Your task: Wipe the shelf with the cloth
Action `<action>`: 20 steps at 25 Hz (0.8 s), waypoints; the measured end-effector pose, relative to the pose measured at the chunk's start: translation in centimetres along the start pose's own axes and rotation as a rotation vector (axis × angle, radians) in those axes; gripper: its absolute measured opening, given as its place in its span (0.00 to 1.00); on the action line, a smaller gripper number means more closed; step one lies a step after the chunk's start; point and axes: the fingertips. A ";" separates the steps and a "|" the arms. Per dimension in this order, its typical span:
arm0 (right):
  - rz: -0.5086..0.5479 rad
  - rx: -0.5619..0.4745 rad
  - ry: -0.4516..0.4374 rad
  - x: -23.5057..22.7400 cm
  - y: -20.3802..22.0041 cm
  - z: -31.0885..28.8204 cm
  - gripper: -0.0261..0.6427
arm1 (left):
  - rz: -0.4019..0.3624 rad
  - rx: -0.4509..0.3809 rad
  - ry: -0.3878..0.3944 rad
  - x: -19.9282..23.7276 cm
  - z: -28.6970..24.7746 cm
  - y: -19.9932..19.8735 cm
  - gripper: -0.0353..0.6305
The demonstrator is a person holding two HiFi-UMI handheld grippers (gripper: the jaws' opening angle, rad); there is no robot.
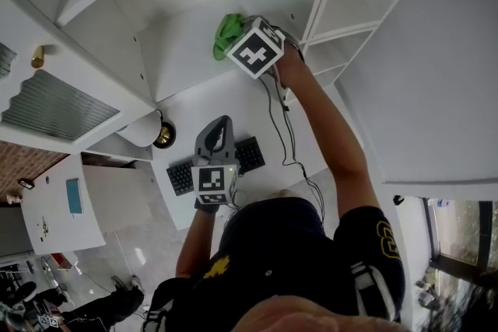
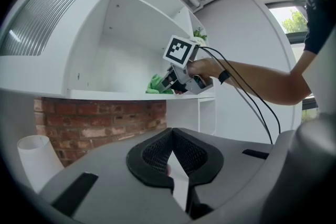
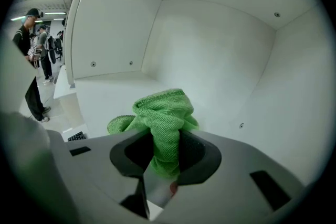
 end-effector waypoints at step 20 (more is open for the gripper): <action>-0.073 -0.021 0.402 -3.4 5.1 5.1 0.19 | -0.003 0.005 0.012 -0.5 1.3 0.4 0.08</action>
Point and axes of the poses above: the fingertips, and each gripper's own axes: z backward along the fingers, x to its left, y out of its underside, and after that the axes turned 15 degrees about -y, right-handed
